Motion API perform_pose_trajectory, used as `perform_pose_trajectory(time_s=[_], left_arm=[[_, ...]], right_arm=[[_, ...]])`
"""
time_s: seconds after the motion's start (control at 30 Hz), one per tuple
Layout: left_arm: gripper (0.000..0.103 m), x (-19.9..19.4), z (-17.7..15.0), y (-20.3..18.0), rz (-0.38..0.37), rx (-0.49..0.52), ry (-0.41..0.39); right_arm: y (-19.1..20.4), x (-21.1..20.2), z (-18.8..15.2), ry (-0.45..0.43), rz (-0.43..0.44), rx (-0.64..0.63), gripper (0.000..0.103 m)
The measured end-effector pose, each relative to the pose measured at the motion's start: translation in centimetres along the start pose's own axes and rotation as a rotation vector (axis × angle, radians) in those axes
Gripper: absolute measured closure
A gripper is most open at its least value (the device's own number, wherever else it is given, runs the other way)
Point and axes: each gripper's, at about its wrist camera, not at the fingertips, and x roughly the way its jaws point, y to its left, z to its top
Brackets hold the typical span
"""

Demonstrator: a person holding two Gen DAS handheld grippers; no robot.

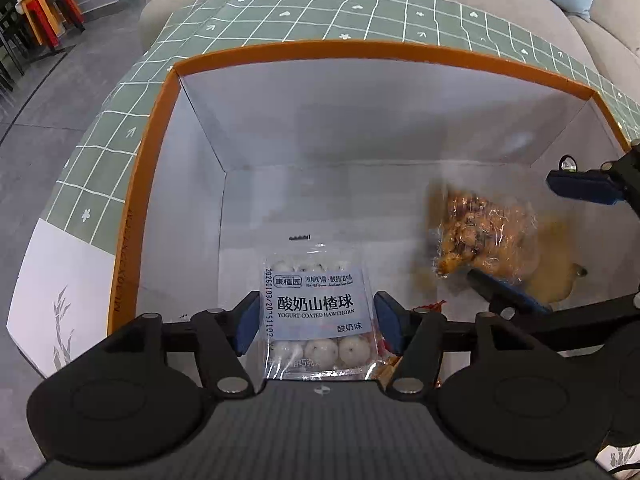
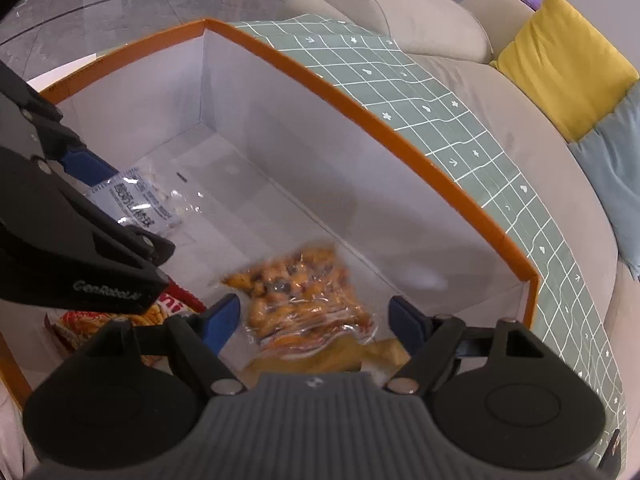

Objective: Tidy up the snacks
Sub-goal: 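Open left tool releasing the hawthorn bag while right tool releases the nut bag, then move both tools back from the box toward the snack pile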

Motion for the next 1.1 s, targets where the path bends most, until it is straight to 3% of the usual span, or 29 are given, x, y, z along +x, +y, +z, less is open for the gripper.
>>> perform_pose_trajectory(time_s=[0.27,0.4,0.6,0.73,0.97,1.1], left_arm=[[0.026,-0.5,-0.3,-0.6,0.025,0.008,-0.004],[0.016,-1.6,-0.7,-0.4,-0.004,0.003,-0.048],[0.015,-5.1,-1.4,-0.8,-0.024,-0.036,-0.2],[0.015,-7.4,-2.5,-1.5,-0.075,-0.066,-0.311],[0.017,-10.9,-5.0,-5.4,-0.124,0.031,-0.502],[0.023,-12.2,-6.4,-8.0,-0.164,0.097,-0.559]], right_arm=[[0.0,-1.7,-0.2,-0.034,0.0,-0.013,0.015],[-0.1,-3.2,-0.7,-0.059,-0.01,-0.009,0.014],[-1.6,-5.9,-2.9,-0.116,-0.036,0.049,0.013],[-3.4,-8.2,-5.2,-0.179,-0.026,0.176,0.008],[-6.0,-12.1,-10.0,-0.295,-0.031,0.382,0.005],[-6.8,-13.9,-13.4,-0.339,-0.065,0.453,0.004]])
